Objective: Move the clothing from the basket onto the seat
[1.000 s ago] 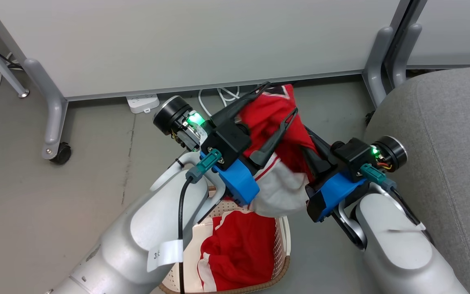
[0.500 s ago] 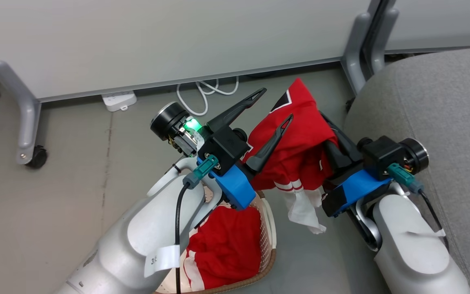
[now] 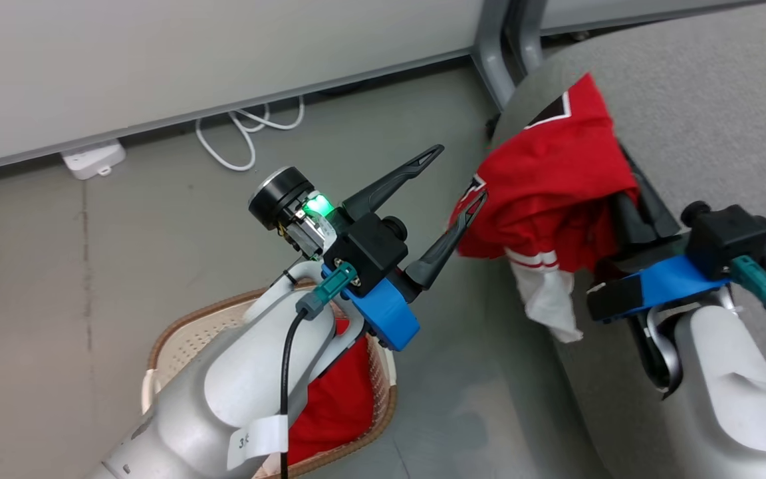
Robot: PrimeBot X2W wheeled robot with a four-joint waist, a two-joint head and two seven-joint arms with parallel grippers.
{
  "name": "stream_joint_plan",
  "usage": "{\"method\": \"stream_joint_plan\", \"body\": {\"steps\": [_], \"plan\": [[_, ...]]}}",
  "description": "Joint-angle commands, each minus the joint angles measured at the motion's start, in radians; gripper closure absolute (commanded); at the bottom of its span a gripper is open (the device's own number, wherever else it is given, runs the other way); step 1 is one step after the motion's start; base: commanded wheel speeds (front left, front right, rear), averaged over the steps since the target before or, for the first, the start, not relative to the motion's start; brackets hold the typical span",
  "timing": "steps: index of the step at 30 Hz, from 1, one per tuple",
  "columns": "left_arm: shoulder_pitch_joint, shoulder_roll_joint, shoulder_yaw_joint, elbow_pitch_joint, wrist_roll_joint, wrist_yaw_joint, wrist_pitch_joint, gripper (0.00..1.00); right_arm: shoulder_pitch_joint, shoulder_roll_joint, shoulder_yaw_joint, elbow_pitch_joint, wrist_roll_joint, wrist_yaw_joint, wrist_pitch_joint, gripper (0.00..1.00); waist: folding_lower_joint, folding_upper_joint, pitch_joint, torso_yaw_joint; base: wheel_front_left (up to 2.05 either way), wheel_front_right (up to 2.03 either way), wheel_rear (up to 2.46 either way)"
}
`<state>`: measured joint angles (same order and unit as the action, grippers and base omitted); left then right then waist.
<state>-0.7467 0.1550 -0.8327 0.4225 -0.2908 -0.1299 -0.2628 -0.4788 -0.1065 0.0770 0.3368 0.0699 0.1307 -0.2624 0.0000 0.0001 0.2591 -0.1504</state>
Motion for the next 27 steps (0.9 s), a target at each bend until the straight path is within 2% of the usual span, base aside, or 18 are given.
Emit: {"method": "stream_joint_plan", "body": {"steps": [1,14,27], "plan": [[-0.003,0.006,-0.005,-0.005,-0.003,-0.001,-0.003,0.00,0.018,0.003,-0.018,-0.017,-0.007,0.000,-0.004,1.00,0.0000,-0.0001,0.025,-0.034,0.00,0.00,0.00],[-0.010,0.023,-0.063,-0.021,-0.005,-0.001,-0.003,0.00,0.115,0.029,-0.202,-0.141,-0.022,0.000,-0.004,1.00,0.0000,-0.0001,0.074,-0.152,0.00,0.00,0.00],[-0.019,0.019,-0.102,-0.015,-0.009,-0.001,-0.003,0.00,0.178,0.051,-0.265,-0.175,-0.020,0.000,-0.004,1.00,0.0000,-0.0001,0.105,-0.182,0.00,0.00,0.00]]}}
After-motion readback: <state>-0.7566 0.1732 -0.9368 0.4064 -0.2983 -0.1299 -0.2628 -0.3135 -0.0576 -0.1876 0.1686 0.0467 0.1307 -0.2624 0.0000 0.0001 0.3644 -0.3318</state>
